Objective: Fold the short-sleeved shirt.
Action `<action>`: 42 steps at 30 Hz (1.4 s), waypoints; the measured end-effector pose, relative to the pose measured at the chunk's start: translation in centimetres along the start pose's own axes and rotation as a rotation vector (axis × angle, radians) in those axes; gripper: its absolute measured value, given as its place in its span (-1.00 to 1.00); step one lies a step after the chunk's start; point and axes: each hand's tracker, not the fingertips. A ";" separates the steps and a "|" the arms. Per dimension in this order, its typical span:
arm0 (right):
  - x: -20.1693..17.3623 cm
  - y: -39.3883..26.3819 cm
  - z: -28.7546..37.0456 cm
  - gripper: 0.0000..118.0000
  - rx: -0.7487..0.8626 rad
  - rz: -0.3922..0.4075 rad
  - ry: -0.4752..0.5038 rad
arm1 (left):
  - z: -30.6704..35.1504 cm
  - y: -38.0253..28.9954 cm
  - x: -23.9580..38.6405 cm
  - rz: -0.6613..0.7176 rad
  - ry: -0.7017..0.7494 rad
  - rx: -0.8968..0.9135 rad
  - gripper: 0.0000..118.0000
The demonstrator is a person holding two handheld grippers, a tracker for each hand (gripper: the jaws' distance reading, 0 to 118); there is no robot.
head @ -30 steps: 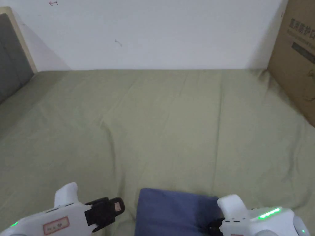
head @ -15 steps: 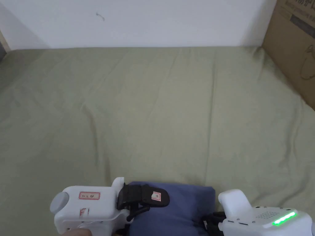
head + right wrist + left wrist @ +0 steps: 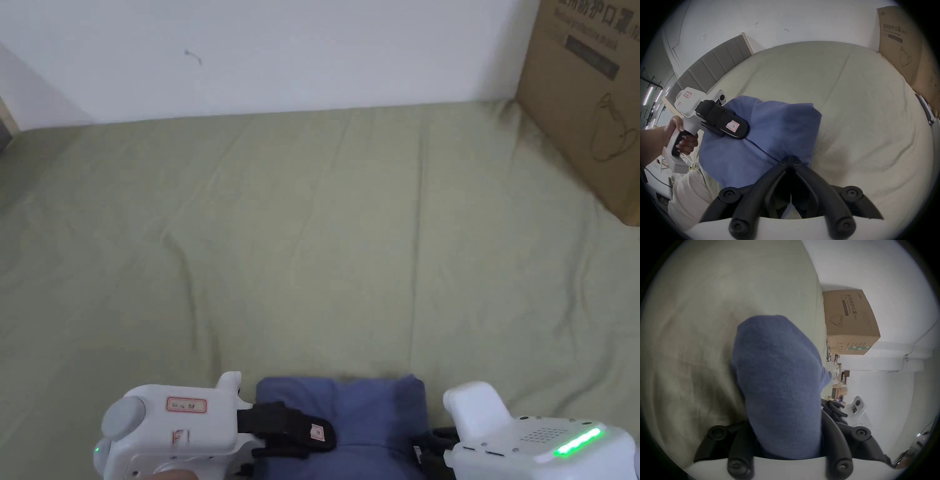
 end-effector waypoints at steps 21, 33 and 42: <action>-6.3 0.3 1.7 -1.00 -0.054 -0.066 0.004 | 32.7 7.5 -2.7 -0.274 1.262 0.171 -0.67; -6.2 2.4 3.3 -1.00 0.002 -0.017 -0.046 | 37.2 5.7 -1.5 -0.247 1.304 0.412 0.91; -4.6 2.1 8.3 -1.00 0.088 -0.055 -0.071 | 27.6 -3.9 5.2 -0.334 0.841 0.644 -1.00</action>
